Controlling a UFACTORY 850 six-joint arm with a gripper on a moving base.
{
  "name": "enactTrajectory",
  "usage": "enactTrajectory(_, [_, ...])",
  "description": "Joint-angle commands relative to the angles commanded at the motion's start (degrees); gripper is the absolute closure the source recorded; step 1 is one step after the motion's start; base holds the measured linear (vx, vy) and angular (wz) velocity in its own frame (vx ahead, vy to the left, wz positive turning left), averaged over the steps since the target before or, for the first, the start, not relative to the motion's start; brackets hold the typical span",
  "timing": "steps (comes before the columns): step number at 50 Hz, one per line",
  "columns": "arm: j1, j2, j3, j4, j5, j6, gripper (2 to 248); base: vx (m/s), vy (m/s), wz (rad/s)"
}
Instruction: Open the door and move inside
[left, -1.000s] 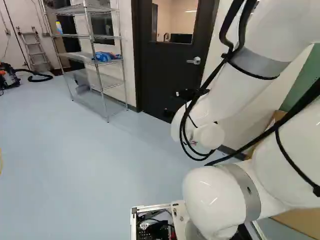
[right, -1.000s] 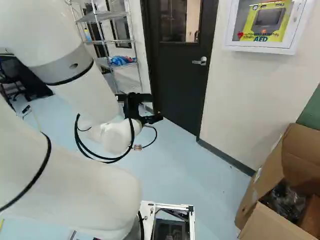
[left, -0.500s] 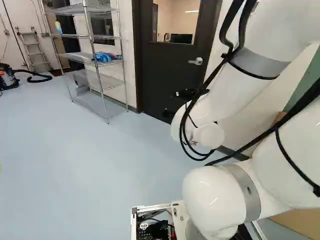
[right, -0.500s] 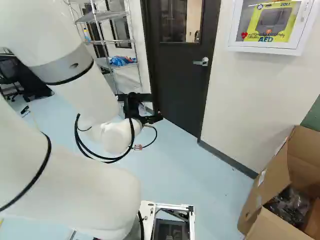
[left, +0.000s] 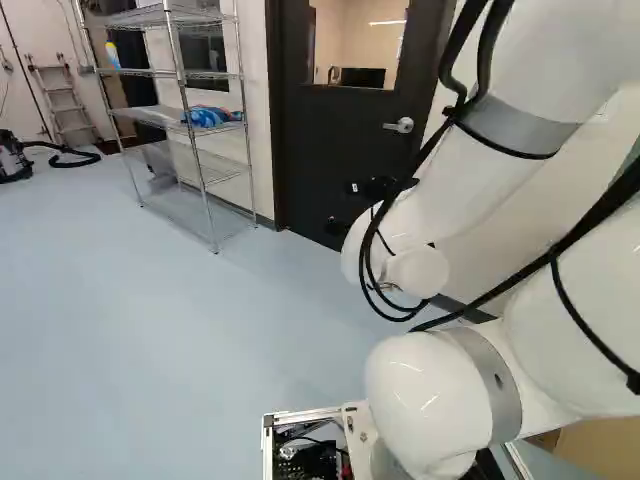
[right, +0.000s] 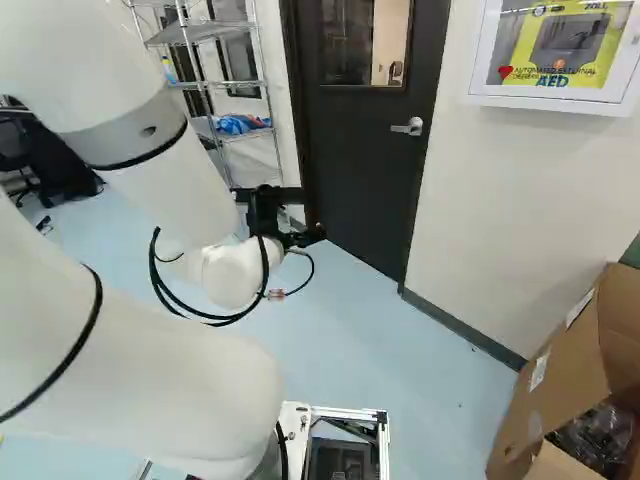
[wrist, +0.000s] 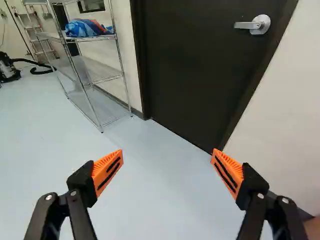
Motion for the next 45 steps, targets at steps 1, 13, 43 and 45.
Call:
enactTrajectory(1, [0.0, 0.0, 0.0, 0.0, 0.0, 0.0, 3, 0.131, 0.049, -0.020])
enactTrajectory(13, [0.0, 0.0, 0.0, 0.0, 0.0, 0.0, 3, 0.135, 0.057, -0.022])
enactTrajectory(43, [0.0, 0.0, 0.0, 0.0, 0.0, 0.0, 3, 0.134, 0.053, -0.119])
enactTrajectory(45, [0.0, 0.0, 0.0, 0.0, 0.0, 0.0, 3, 0.139, 0.052, -0.200])
